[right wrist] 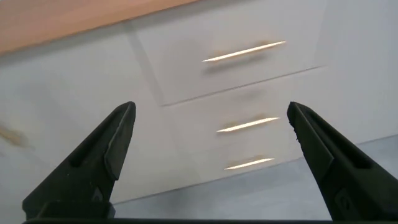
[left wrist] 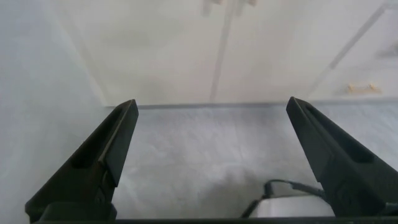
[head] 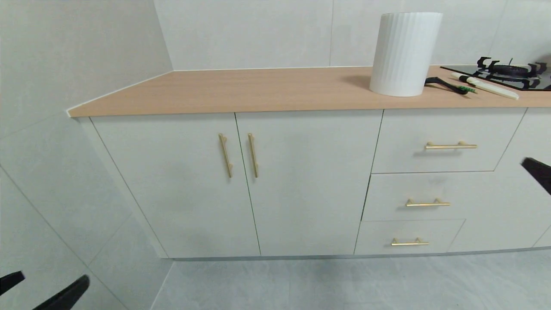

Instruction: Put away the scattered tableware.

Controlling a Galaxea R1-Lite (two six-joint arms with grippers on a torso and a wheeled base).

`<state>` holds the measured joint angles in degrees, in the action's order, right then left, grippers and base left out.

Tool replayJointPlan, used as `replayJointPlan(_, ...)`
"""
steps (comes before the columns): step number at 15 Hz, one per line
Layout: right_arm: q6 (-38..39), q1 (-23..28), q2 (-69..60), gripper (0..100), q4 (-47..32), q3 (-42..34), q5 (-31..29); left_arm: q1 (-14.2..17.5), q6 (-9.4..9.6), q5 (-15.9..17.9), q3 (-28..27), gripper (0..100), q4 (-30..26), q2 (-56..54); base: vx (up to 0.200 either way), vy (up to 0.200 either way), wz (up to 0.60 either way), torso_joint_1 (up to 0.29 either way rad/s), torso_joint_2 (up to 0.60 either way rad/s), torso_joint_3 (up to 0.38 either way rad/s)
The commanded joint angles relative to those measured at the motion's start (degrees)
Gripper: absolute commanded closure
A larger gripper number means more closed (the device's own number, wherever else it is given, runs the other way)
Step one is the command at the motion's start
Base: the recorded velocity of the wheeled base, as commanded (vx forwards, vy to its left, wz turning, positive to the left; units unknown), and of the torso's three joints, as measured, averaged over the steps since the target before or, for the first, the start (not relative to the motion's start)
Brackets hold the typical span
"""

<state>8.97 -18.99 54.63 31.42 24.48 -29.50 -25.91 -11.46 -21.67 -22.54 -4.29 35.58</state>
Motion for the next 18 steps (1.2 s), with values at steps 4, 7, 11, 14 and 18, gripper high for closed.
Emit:
replayJointPlan(4, -11.43, 11.52, -39.77, 0, -14.72, -10.68, 3.4, 13.86, 5.92, 1.99, 3.56, 0, -12.06, -26.44, 0.0, 0.0, 0.0, 0.0, 0.0, 0.0)
replayJointPlan(7, -11.78, 16.27, -50.67, 0, -22.8, -11.03, 7.09, 17.91, 5.57, 2.34, 7.07, 0, -12.14, -30.05, 0.0, 0.0, 0.0, 0.0, 0.0, 0.0)
replayJointPlan(11, -11.17, 19.17, -54.54, 0, -26.05, -14.37, 5.68, 24.76, 1.62, -1.0, 7.25, 0, -11.27, -32.42, 0.0, 0.0, 0.0, 0.0, 0.0, 0.0)
replayJointPlan(14, -10.99, 19.17, -54.54, 0, -20.25, -22.98, 5.59, 26.26, 3.2, -1.79, 13.22, 0, -8.89, -35.58, 0.0, 0.0, 0.0, 0.0, 0.0, 0.0)
replayJointPlan(18, -10.99, 19.17, -54.45, 0, -28.51, -24.48, 8.5, 26.26, 15.77, 5.77, 22.01, 0, 6.22, -35.58, 0.0, 0.0, 0.0, 0.0, 0.0, 0.0)
